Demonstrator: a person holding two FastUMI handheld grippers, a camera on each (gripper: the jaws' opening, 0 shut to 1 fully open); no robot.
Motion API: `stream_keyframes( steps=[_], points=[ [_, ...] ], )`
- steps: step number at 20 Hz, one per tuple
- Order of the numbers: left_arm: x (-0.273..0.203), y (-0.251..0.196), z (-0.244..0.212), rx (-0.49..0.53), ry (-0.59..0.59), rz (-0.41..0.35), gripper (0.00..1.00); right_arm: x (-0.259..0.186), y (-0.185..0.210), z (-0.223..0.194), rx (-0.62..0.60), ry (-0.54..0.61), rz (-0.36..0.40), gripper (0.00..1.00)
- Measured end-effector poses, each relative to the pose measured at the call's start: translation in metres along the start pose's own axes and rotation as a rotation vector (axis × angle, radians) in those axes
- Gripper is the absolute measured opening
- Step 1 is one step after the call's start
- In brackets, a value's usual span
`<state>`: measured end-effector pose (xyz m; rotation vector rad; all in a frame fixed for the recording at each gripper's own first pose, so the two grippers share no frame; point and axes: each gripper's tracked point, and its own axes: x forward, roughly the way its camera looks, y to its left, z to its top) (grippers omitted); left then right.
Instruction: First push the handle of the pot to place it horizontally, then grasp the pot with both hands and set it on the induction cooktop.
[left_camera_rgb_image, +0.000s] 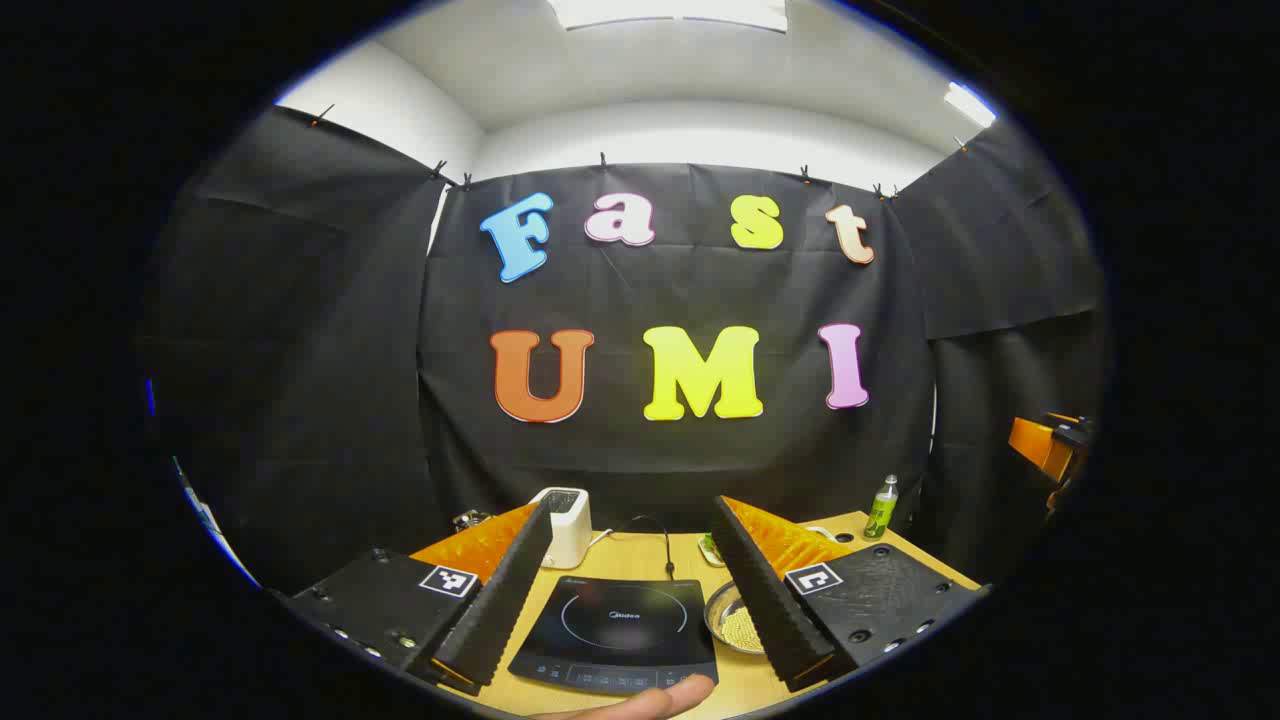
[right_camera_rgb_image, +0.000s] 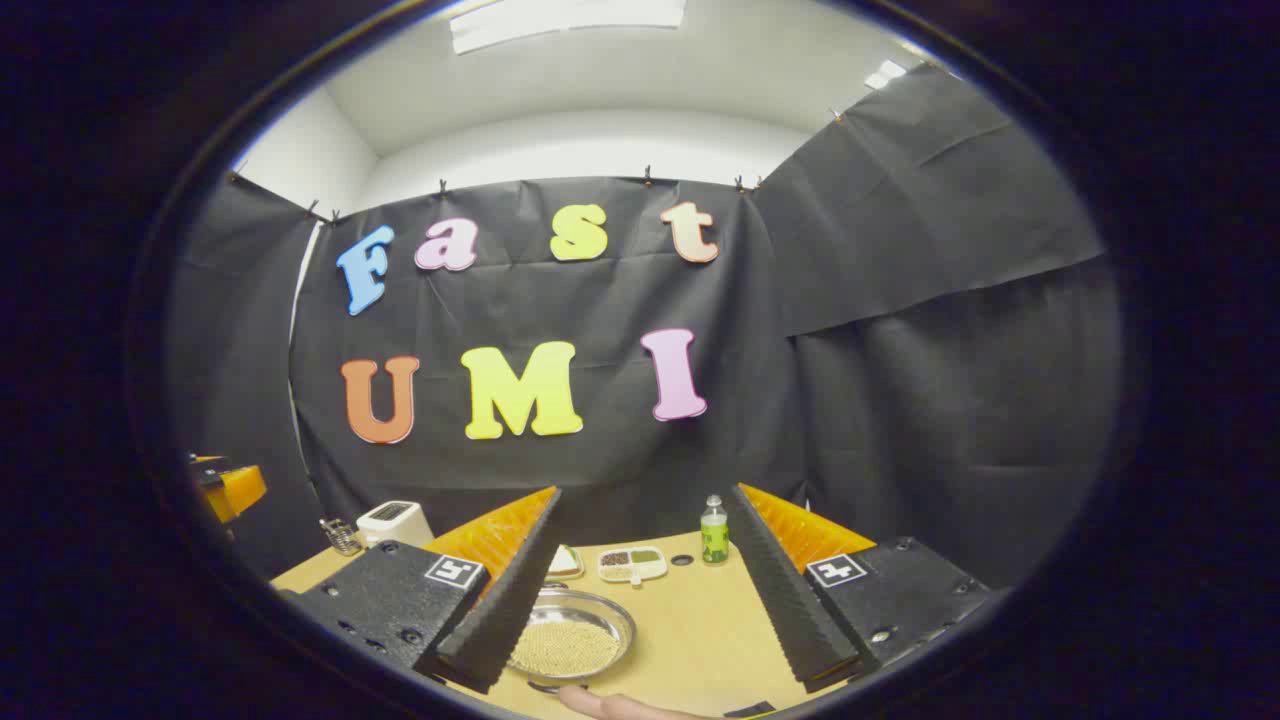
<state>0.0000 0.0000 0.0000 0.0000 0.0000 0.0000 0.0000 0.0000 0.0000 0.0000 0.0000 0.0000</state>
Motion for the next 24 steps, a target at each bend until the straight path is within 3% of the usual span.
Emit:
stream_keyframes(
  steps=[14,21,24],
  points=[
    [-0.021,0.006,-0.002,0.027,-0.011,-0.033,0.96,-0.013,0.009,0.012,-0.022,-0.022,0.043,0.99],
    [-0.034,0.004,-0.007,0.030,-0.015,-0.031,0.96,-0.002,0.022,-0.013,-0.035,0.036,0.069,0.97],
    [-0.041,0.005,-0.013,0.025,0.005,-0.008,0.96,0.007,0.039,-0.031,-0.044,0.073,0.116,0.98]
  ],
)
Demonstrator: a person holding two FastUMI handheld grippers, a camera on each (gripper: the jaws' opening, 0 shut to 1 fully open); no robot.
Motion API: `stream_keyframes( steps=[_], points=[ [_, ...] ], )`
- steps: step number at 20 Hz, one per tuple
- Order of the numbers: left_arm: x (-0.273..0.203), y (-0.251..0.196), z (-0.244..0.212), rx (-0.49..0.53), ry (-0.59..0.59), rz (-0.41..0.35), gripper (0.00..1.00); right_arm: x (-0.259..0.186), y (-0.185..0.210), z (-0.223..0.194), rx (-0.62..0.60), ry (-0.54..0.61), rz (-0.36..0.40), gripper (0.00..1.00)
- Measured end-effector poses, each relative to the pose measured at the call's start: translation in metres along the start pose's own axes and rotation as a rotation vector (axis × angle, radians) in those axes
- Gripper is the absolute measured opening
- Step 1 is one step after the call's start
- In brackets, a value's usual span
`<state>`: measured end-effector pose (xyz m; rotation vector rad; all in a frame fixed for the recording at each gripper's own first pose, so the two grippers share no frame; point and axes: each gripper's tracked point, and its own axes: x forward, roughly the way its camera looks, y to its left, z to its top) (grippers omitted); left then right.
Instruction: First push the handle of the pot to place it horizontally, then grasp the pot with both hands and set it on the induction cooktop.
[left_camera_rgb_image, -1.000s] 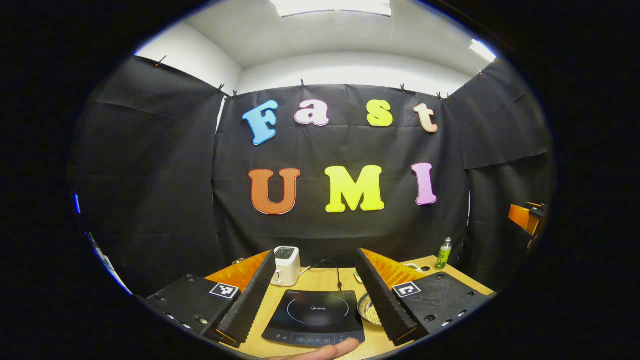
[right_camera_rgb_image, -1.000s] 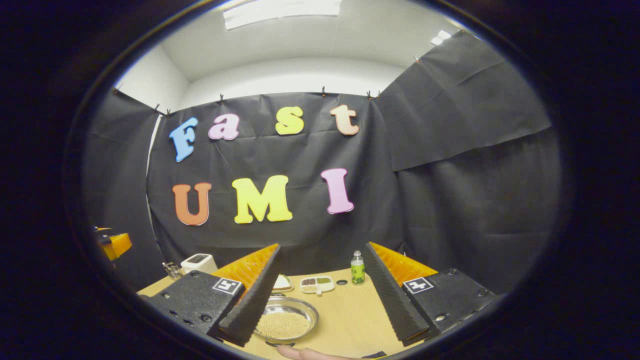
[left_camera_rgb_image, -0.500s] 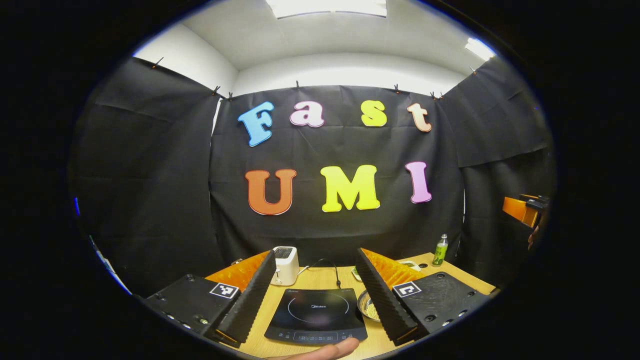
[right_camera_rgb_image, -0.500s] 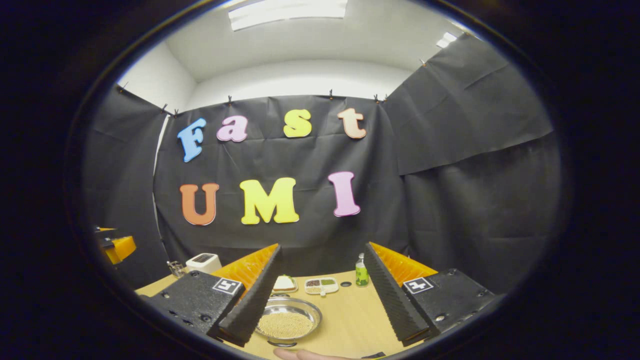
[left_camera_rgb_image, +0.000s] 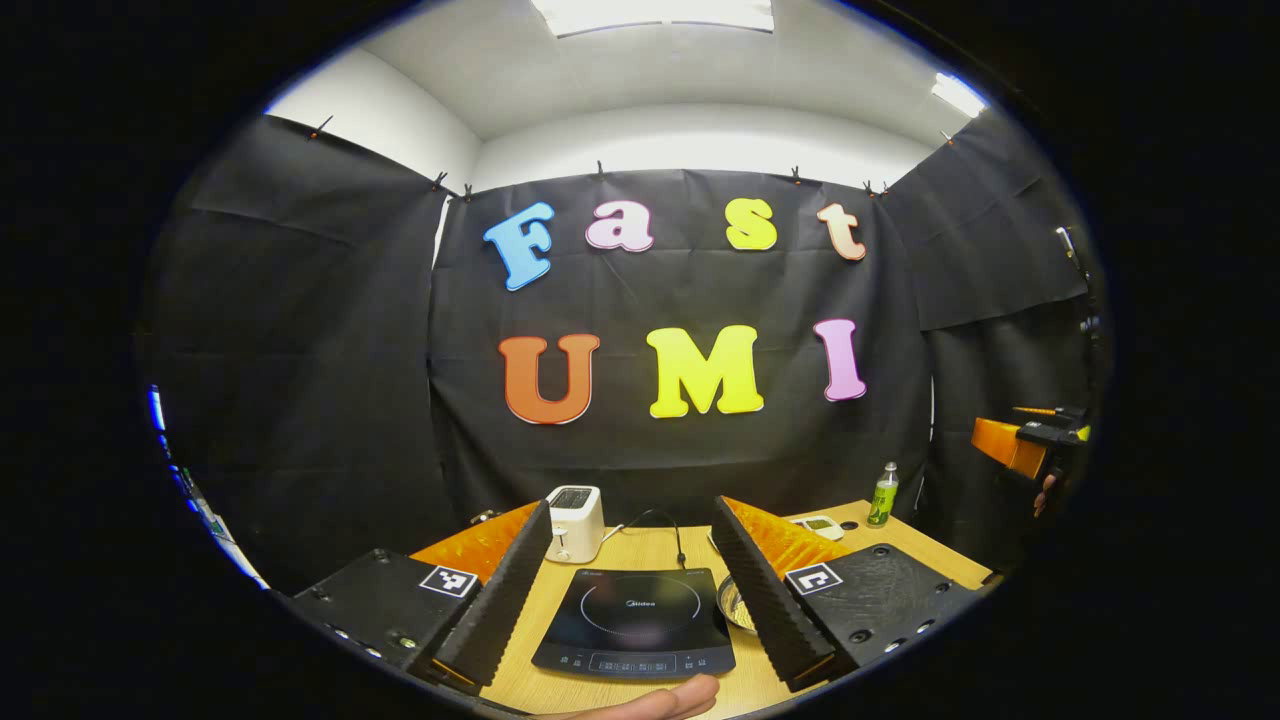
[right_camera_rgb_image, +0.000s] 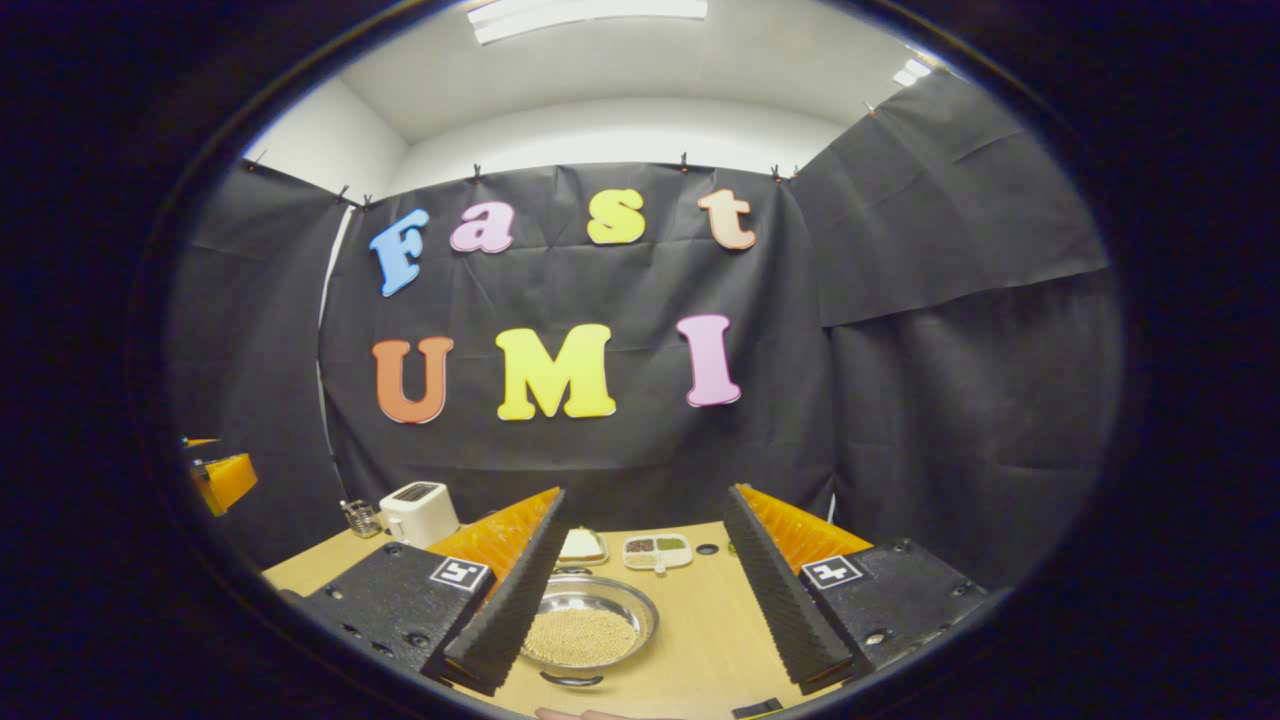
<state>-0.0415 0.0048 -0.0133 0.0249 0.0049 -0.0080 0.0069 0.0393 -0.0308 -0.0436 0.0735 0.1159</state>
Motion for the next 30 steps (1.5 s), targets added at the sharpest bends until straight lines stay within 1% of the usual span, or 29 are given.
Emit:
stream_keyframes(
  steps=[2,3,4,5,6,7,8,9,10,11,12,13,14,15,16,17,18,19,21,22,24,26,29,30],
  points=[
    [-0.003,-0.002,0.002,0.002,-0.010,-0.007,0.96,0.008,0.016,-0.009,0.009,0.019,0.052,0.89],
    [-0.005,-0.002,0.001,0.008,-0.012,-0.006,0.96,0.013,0.025,-0.014,0.020,0.017,0.083,0.87],
    [-0.007,-0.003,-0.001,0.012,-0.013,-0.006,0.96,0.017,0.036,-0.018,0.022,0.023,0.114,0.78],
    [-0.008,-0.005,-0.002,0.015,-0.013,-0.014,0.96,0.022,0.041,-0.031,0.007,0.051,0.130,0.72],
    [-0.011,-0.008,-0.004,0.016,-0.013,-0.025,0.96,0.025,0.046,-0.043,-0.005,0.086,0.144,0.55],
    [-0.014,-0.007,-0.006,0.015,-0.013,-0.027,0.96,0.028,0.058,-0.053,-0.012,0.122,0.170,0.46],
    [-0.017,-0.007,-0.003,0.015,-0.020,-0.029,0.96,0.031,0.068,-0.065,-0.005,0.169,0.191,0.25],
    [-0.020,-0.007,-0.002,0.012,-0.027,-0.029,0.96,0.031,0.075,-0.080,-0.001,0.228,0.211,0.17],
    [-0.023,-0.006,-0.003,0.008,-0.032,-0.031,0.96,0.034,0.082,-0.096,0.003,0.292,0.224,0.04],
    [-0.025,-0.006,-0.003,0.005,-0.037,-0.033,0.96,0.033,0.089,-0.112,0.006,0.349,0.241,0.10],
    [-0.028,-0.005,0.000,0.005,-0.044,-0.031,0.96,0.034,0.093,-0.127,0.009,0.413,0.241,0.07],
    [-0.030,-0.003,0.000,0.010,-0.047,-0.031,0.96,0.035,0.095,-0.143,0.005,0.462,0.249,0.01],
    [-0.031,-0.002,0.001,0.016,-0.053,-0.029,0.96,0.036,0.101,-0.156,-0.003,0.498,0.265,0.04],
    [-0.033,0.000,0.002,0.021,-0.059,-0.027,0.96,0.038,0.105,-0.167,-0.020,0.520,0.268,0.01],
    [-0.034,0.003,0.003,0.027,-0.064,-0.023,0.96,0.040,0.105,-0.179,-0.025,0.545,0.260,0.04],
    [-0.037,0.004,0.003,0.032,-0.069,-0.022,0.96,0.041,0.107,-0.191,-0.022,0.569,0.259,0.00],
    [-0.039,0.005,0.004,0.036,-0.073,-0.021,0.96,0.044,0.107,-0.203,-0.020,0.596,0.247,0.00],
    [-0.042,0.006,0.003,0.038,-0.074,-0.020,0.96,0.045,0.107,-0.215,-0.015,0.625,0.237,0.07],
    [-0.046,0.008,0.002,0.042,-0.073,-0.016,0.96,0.046,0.112,-0.235,-0.008,0.675,0.245,0.01],
    [-0.048,0.011,0.000,0.047,-0.073,-0.010,0.96,0.047,0.113,-0.242,-0.011,0.694,0.245,0.04],
    [-0.050,0.010,-0.003,0.041,-0.070,-0.013,0.96,0.045,0.116,-0.256,-0.015,0.722,0.250,0.04],
    [-0.053,0.011,-0.006,0.033,-0.062,-0.019,0.96,0.045,0.117,-0.272,-0.025,0.756,0.245,0.04],
    [-0.054,0.017,-0.006,0.042,-0.061,-0.003,0.96,0.039,0.124,-0.296,-0.016,0.817,0.250,0.04],
    [-0.054,0.018,-0.006,0.043,-0.064,0.000,0.96,0.037,0.128,-0.304,0.000,0.838,0.261,0.01]
  ],
)
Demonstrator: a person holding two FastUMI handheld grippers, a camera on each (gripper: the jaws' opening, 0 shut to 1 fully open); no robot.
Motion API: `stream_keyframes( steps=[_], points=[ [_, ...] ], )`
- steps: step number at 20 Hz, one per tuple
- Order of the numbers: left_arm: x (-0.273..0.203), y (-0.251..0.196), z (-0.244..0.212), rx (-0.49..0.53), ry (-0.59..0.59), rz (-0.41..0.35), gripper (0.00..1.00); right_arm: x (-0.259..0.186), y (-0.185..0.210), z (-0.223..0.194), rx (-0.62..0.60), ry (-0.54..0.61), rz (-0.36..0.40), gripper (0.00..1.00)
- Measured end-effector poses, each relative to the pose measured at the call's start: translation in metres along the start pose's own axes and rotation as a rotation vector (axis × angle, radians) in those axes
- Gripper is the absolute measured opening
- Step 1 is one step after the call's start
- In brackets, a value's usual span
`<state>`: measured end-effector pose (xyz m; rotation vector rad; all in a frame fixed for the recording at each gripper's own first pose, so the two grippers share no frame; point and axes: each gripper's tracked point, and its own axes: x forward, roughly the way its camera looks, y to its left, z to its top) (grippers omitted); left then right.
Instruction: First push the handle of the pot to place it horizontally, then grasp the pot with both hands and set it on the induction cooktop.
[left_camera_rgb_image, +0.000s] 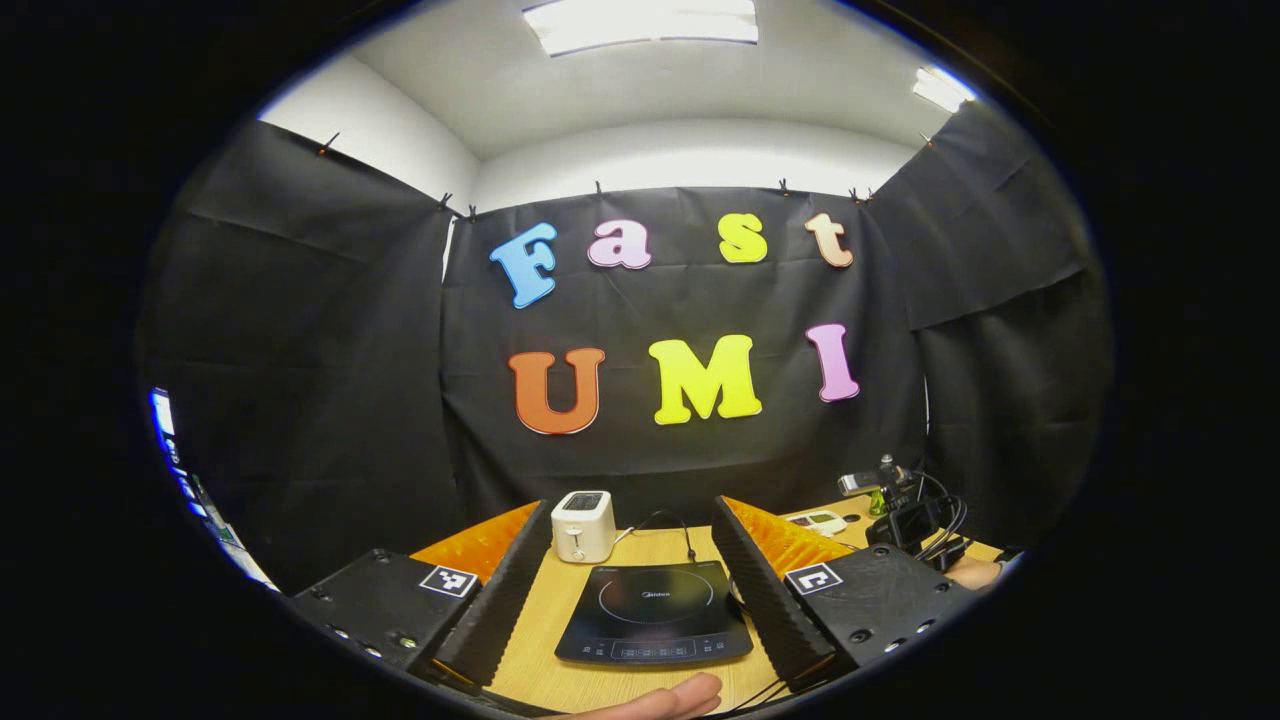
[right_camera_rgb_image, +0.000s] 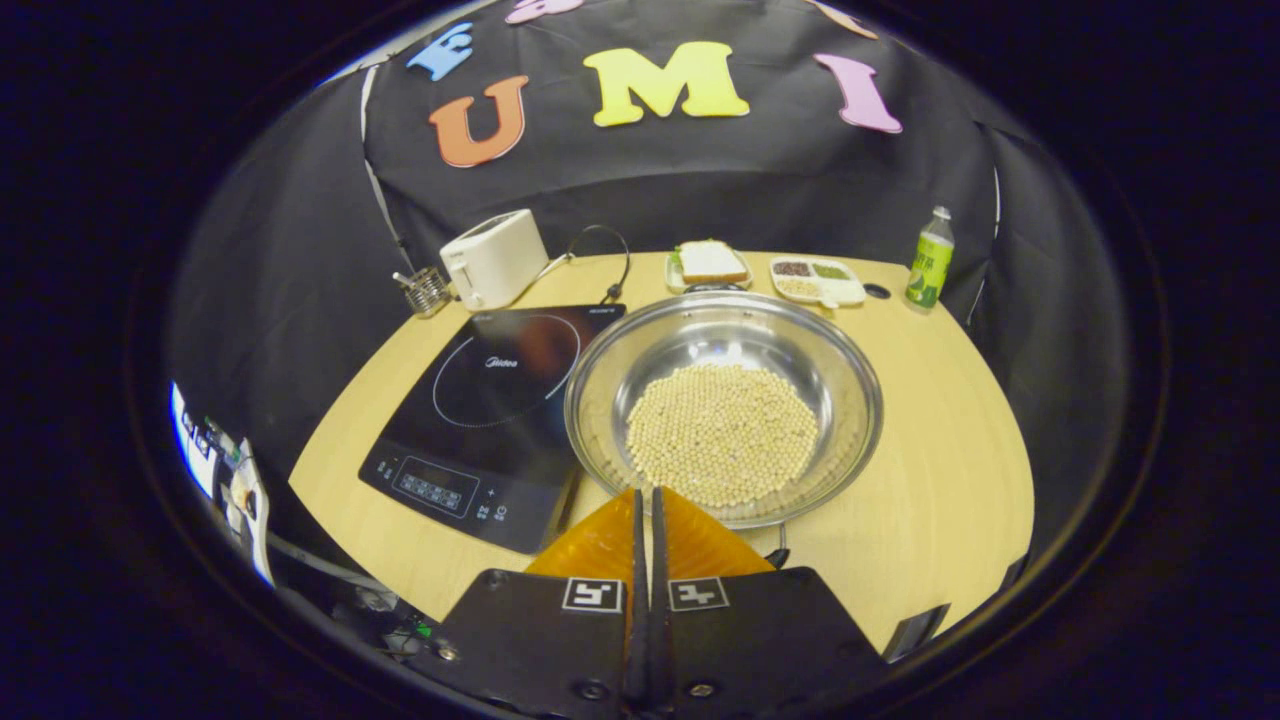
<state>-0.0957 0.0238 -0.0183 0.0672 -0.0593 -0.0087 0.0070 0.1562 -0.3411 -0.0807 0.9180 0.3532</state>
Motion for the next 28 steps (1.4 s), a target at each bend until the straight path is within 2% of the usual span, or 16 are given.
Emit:
stream_keyframes(
  steps=[1,4,5,7,10,12,13,16,28],
  points=[
    [0.001,-0.001,0.000,0.000,0.000,0.002,0.96,0.006,0.003,-0.008,0.006,0.025,0.010,0.04],
    [0.002,0.003,-0.002,0.000,-0.003,0.018,0.96,0.015,0.008,-0.024,-0.003,0.064,0.024,0.01],
    [0.004,0.001,-0.002,-0.001,-0.001,0.016,0.96,0.017,0.009,-0.027,-0.011,0.068,0.027,0.04],
    [0.002,0.000,-0.003,-0.002,0.002,0.012,0.96,0.020,0.007,-0.038,-0.028,0.091,0.008,0.01],
    [0.003,-0.002,-0.006,0.001,0.004,0.012,0.96,0.025,-0.001,-0.042,-0.021,0.106,-0.003,0.01],
    [0.004,-0.002,-0.007,-0.004,0.007,0.014,0.96,0.028,0.000,-0.045,0.006,0.117,0.027,0.04],
    [0.004,-0.003,-0.008,-0.005,0.011,0.013,0.96,0.026,-0.002,-0.045,0.015,0.123,0.033,0.02],
    [0.006,-0.006,-0.010,-0.008,0.019,0.011,0.96,0.024,-0.006,-0.047,0.024,0.136,0.039,0.04],
    [0.004,-0.012,-0.003,-0.014,0.005,-0.014,0.96,0.017,-0.029,-0.050,0.024,0.134,0.021,0.01]
  ],
)
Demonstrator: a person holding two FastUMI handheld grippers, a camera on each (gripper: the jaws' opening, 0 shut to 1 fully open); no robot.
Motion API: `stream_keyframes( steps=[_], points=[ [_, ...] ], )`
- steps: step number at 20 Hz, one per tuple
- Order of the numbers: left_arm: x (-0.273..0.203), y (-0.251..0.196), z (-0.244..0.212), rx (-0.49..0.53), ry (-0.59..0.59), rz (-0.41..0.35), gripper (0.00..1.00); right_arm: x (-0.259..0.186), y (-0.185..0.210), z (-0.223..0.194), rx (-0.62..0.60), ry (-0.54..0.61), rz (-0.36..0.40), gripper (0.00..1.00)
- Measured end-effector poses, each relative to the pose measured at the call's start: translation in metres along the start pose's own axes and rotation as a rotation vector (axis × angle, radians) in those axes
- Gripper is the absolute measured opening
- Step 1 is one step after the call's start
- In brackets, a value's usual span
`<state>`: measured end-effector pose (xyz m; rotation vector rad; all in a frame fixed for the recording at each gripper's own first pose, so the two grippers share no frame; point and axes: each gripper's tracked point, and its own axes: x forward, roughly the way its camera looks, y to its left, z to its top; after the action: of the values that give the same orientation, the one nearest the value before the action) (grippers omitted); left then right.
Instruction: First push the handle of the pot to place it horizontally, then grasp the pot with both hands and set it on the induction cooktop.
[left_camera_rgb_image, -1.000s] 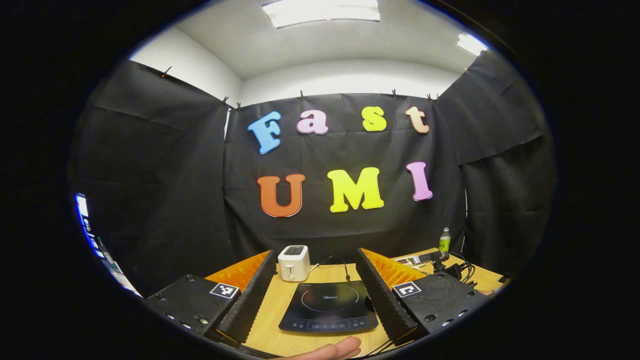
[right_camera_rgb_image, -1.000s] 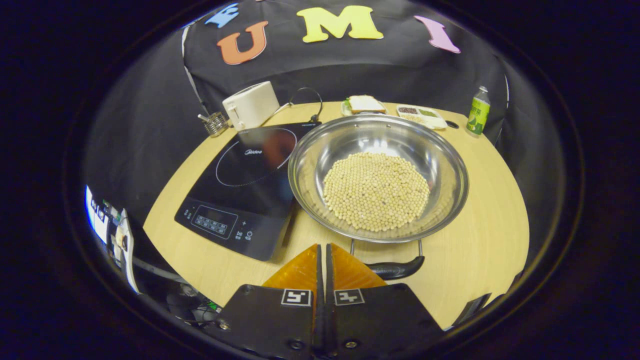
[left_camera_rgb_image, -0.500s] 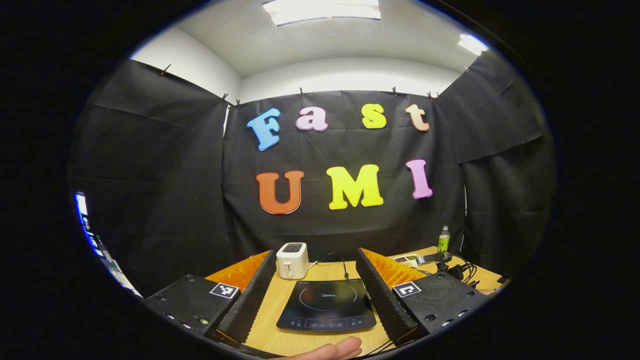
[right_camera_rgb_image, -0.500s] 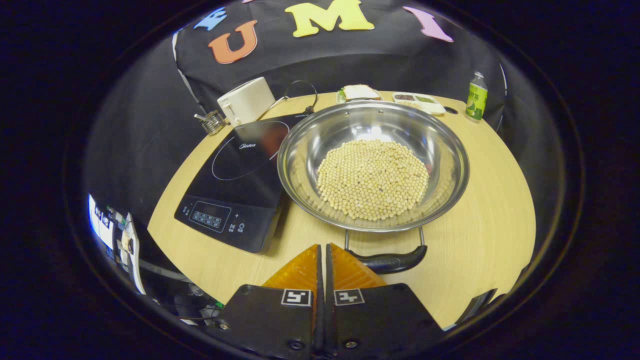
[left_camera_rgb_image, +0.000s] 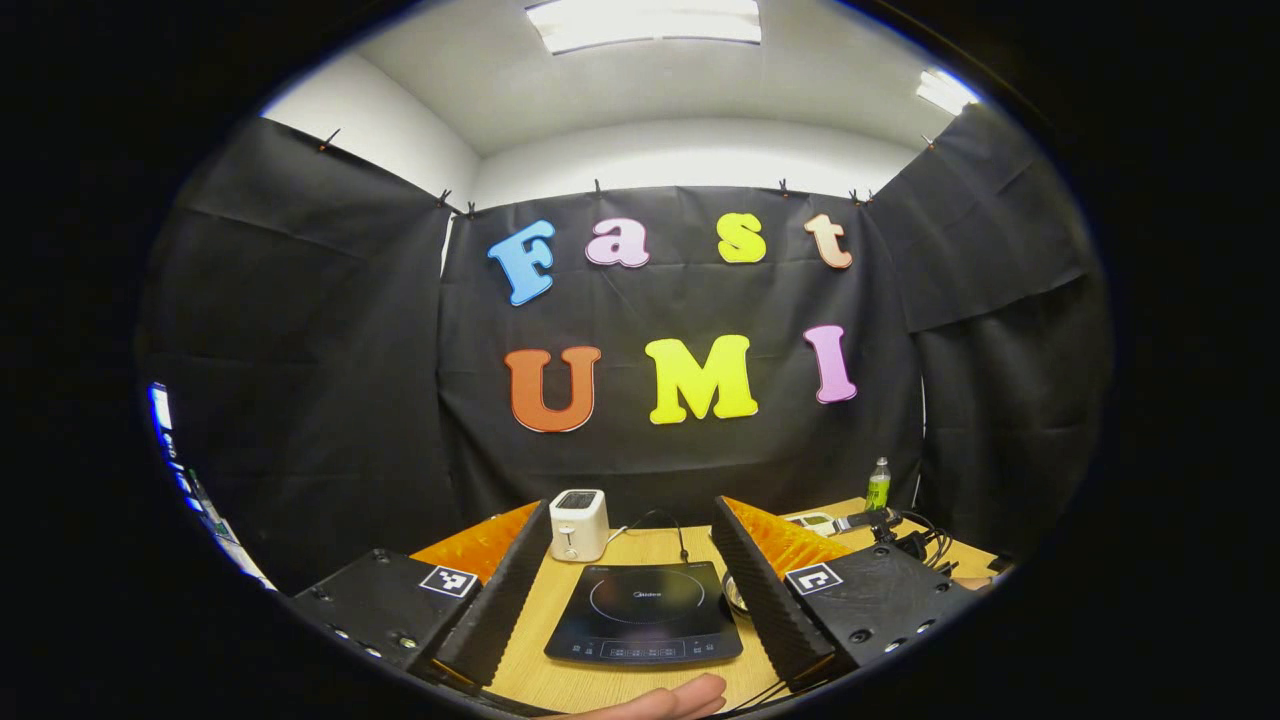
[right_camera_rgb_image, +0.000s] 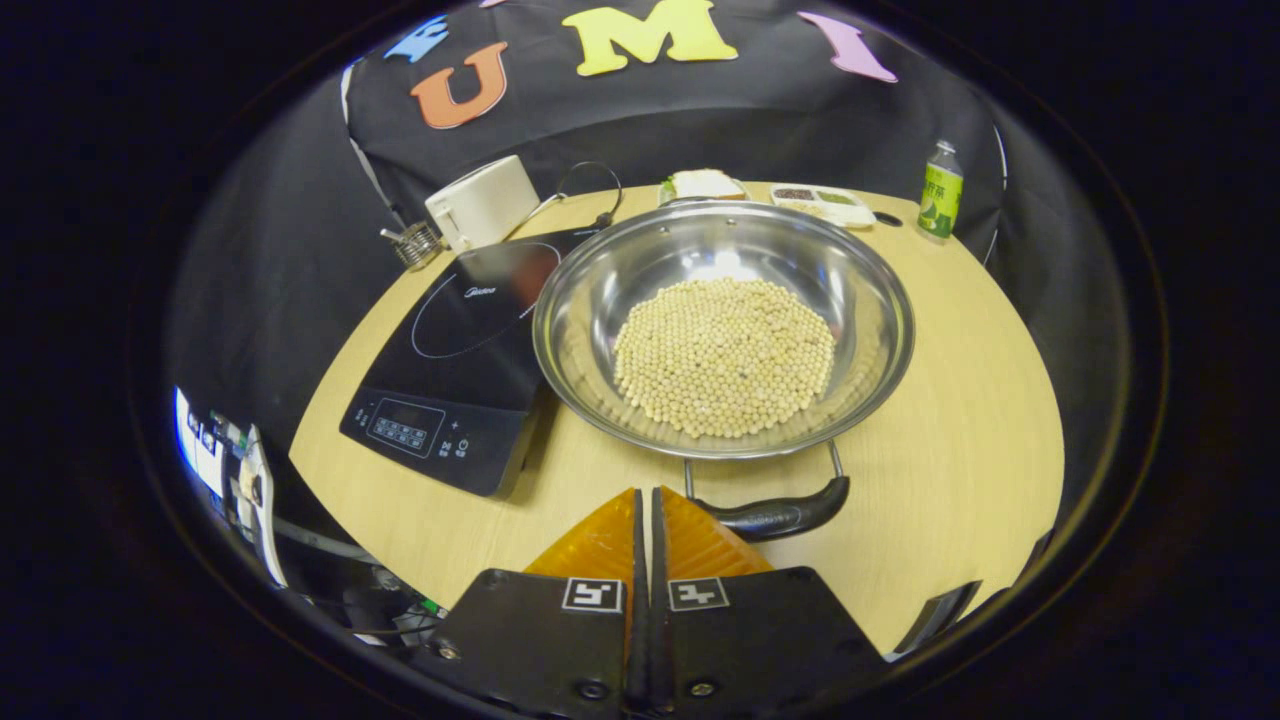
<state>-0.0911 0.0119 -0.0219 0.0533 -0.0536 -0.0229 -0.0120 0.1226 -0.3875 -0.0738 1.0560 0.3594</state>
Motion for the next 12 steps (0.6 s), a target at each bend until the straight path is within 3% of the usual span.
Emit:
stream_keyframes(
  steps=[12],
  points=[
    [0.001,-0.012,0.010,-0.027,-0.016,-0.018,0.96,-0.005,-0.043,0.003,-0.040,-0.021,-0.049,0.04]
  ],
)
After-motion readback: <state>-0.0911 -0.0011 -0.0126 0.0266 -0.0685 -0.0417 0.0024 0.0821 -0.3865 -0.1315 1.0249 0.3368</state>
